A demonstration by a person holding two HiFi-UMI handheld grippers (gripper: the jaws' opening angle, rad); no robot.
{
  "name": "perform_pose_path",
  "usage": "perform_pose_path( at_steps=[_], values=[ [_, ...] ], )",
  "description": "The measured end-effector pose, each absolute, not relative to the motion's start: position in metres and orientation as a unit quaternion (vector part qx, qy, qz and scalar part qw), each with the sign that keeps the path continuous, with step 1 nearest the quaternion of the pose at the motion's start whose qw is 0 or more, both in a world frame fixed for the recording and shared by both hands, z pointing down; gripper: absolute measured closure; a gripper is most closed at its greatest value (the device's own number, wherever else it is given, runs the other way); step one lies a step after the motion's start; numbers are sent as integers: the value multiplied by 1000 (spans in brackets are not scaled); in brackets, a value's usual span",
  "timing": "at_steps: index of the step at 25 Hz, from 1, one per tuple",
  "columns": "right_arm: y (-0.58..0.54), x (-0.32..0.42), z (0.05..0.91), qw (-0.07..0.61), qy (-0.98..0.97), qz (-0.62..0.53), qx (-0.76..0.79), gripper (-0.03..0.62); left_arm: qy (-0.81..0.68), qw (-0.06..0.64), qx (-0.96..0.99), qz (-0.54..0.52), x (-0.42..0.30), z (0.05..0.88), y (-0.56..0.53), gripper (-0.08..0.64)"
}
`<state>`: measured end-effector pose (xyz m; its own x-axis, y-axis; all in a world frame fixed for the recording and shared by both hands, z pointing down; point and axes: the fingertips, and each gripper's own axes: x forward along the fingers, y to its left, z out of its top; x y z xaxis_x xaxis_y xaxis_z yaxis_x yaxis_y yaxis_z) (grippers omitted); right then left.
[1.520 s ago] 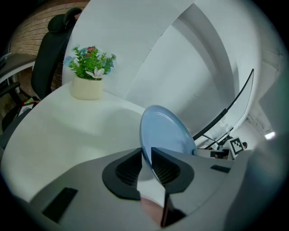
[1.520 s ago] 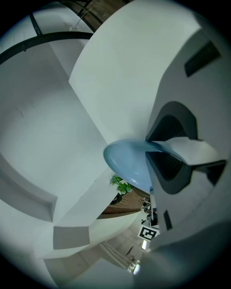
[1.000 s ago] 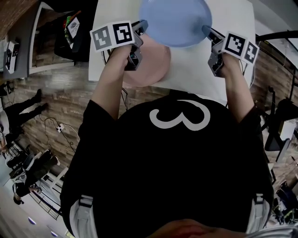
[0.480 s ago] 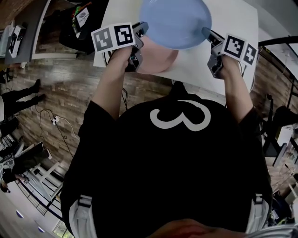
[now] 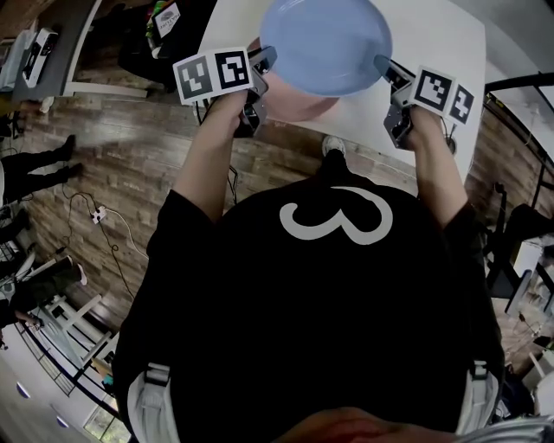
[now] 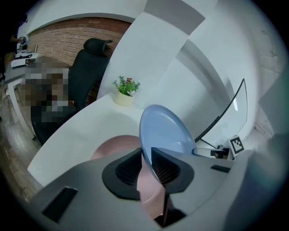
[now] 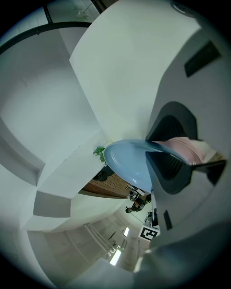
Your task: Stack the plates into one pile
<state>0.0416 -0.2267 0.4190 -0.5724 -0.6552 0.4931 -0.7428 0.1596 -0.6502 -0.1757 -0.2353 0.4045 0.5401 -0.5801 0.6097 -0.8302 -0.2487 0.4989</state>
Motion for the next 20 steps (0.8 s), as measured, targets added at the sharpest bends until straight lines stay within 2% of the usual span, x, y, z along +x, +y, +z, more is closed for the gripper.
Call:
perform_pose_path(
  at_steps=[20],
  values=[
    [-174,-14,429,64,-762,463,448,508,-465,430,762,135,-232,421,-172,486]
  ],
)
